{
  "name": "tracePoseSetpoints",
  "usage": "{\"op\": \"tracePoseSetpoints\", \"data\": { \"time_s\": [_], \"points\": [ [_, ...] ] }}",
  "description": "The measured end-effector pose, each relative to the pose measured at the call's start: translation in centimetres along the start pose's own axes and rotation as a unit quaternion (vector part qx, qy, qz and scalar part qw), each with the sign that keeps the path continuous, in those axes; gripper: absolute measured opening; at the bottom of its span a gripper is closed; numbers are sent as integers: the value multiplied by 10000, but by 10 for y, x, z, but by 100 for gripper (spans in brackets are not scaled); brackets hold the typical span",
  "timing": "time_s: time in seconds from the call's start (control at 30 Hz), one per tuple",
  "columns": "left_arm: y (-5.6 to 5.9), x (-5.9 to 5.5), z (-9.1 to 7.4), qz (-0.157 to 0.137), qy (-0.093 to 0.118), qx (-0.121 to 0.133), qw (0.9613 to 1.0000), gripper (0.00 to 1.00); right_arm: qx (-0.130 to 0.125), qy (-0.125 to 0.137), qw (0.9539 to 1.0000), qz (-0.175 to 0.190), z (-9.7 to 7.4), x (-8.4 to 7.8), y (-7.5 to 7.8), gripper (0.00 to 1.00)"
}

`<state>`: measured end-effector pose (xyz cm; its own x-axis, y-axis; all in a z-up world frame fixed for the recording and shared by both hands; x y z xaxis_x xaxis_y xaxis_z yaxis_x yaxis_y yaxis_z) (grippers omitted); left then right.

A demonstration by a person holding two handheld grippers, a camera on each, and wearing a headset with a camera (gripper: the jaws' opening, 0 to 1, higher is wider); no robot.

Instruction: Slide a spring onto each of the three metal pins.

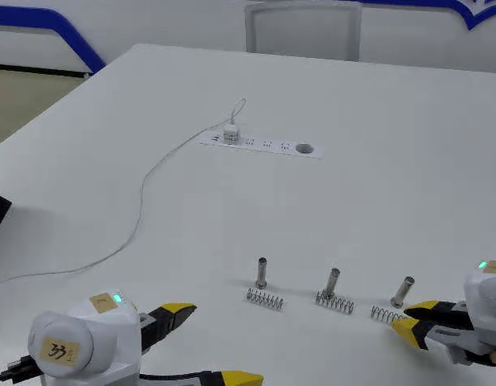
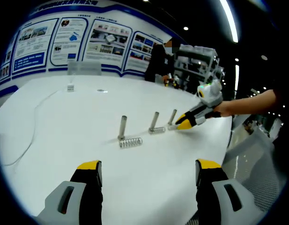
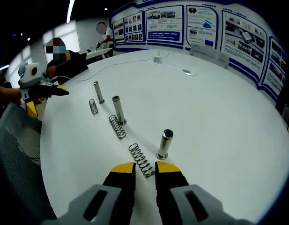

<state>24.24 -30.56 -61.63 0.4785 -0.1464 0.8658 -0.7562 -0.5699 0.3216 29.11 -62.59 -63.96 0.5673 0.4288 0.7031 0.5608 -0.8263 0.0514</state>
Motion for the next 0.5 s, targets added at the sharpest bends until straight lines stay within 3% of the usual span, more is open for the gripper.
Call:
{"op": "tracePoseSetpoints", "data": {
  "time_s": [0.13, 0.5],
  "points": [
    [0, -1, 0, -15, -19, 9, 10000, 84, 58, 9, 9999, 102, 2, 0, 1, 17],
    [-1, -1, 0, -22, -38, 18, 10000, 83, 178, -122, 9997, -85, 5, -3, -2, 15]
  ]
}}
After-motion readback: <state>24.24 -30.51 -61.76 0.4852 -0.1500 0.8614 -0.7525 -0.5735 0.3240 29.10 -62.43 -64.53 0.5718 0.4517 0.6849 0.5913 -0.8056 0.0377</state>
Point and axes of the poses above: the centre of the closed fingertips' face, and the gripper's own axes: z roughly forward along the fingers, y roughly to its right, x roughly out of its top, the point moved 8 cm from there along -z, roughly backward along the fingers, and after that the axes turned 5 degrees about -x, right-handed, at the moved point
